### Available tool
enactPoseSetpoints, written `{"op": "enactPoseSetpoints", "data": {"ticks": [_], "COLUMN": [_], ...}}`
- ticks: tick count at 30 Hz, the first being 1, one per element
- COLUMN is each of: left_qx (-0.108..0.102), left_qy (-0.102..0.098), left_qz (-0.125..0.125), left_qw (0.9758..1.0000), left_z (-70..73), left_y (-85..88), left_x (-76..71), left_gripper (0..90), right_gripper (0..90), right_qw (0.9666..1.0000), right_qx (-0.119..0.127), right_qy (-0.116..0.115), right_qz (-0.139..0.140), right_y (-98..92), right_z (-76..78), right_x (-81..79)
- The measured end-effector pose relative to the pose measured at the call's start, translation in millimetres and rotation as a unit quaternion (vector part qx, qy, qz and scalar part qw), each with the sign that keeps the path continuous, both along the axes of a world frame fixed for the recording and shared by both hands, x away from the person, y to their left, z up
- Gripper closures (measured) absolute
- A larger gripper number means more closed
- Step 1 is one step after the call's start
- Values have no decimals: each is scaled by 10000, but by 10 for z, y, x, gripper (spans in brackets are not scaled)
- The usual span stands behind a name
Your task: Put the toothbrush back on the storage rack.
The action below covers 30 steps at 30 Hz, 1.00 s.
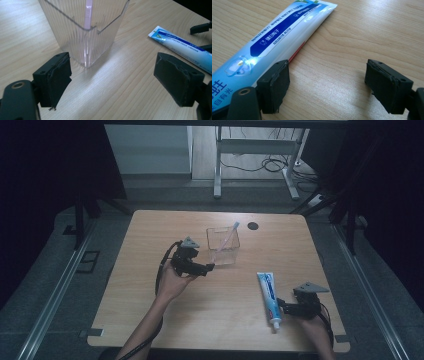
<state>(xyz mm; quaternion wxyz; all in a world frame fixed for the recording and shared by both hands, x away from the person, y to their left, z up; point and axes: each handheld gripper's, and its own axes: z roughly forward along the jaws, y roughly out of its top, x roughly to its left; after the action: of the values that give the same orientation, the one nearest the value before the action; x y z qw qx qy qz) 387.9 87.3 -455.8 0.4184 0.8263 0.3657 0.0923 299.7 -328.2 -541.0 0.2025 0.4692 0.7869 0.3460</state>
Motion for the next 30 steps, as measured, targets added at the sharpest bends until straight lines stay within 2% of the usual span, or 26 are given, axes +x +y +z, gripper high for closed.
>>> {"op": "enactPoseSetpoints", "data": {"ticks": [6, 11, 19, 30], "left_qx": [-86, -71, 143, 290], "left_qy": [21, 1, -81, -82], "left_qz": [-56, -80, -123, -36], "left_qw": [9999, 9999, 9998, 9995], "left_z": [-95, -145, -235, -430], "left_y": [78, 114, 128, 198], "left_x": [-39, -84, -207, -363], "left_gripper": [148, 145, 135, 111], "right_gripper": [200, 200, 200, 200], "right_qw": [10000, 10000, 10000, 10000], "right_qx": [-2, 0, -3, -4], "right_qy": [-2, -4, -8, -10], "right_qz": [3, 3, 5, 6], "right_y": [0, 0, 0, 0], "right_z": [0, 0, -1, -1], "right_x": [0, 0, 0, 0]}}
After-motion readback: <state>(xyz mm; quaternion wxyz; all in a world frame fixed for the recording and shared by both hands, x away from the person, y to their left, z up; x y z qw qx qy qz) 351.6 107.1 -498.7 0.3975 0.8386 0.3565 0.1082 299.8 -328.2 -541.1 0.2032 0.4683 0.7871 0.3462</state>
